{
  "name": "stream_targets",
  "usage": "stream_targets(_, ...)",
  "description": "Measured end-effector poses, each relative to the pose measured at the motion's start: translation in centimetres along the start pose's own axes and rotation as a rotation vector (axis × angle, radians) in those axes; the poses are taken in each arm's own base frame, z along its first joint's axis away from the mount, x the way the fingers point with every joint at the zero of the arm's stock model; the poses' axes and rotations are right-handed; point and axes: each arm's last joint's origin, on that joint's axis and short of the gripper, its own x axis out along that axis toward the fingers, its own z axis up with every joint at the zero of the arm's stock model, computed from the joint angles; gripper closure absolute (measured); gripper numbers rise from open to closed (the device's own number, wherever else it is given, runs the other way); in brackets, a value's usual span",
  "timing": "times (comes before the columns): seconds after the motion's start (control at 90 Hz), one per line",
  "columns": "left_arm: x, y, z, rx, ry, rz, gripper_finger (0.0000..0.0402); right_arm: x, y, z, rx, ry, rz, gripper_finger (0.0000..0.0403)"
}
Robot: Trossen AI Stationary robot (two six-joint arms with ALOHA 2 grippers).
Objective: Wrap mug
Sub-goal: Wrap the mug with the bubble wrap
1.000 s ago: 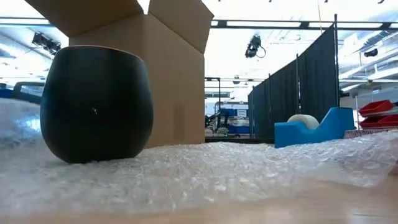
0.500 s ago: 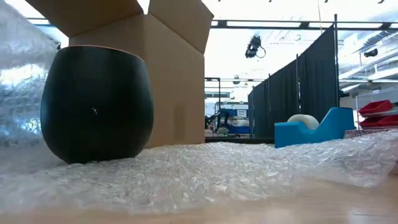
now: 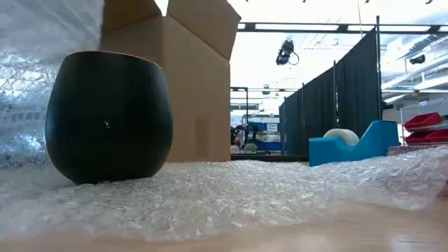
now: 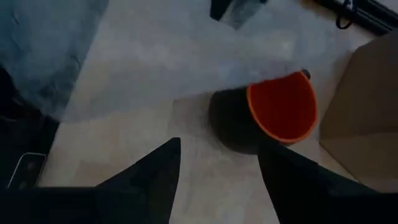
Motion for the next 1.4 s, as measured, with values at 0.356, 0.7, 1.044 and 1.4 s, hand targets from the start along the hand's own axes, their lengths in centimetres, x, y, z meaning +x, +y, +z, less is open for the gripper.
stream_targets(0.356,1.4,2.1,2.2,0.034,-0.124,0.163,0.0254,-4.3,1.2,1.2,-0.038,-0.117,0.051,0.0213)
stream_targets(0.7,2.3,3.5,4.0,0.022,-0.212,0.247,0.0248,-1.5,3.0,0.0,-0.034,-0.114,0.202,0.0213)
stream_targets(1.044,1.2,2.5,6.3,0.14,-0.216,0.239,0.0248,0.4,3.4,-1.9,-0.145,-0.089,-0.12,0.0213)
stream_targets(1.4,1.7,4.1,7.4,0.098,-0.208,0.309,0.0249,1.0,7.6,-5.3,-0.476,-0.126,-0.539,0.0213)
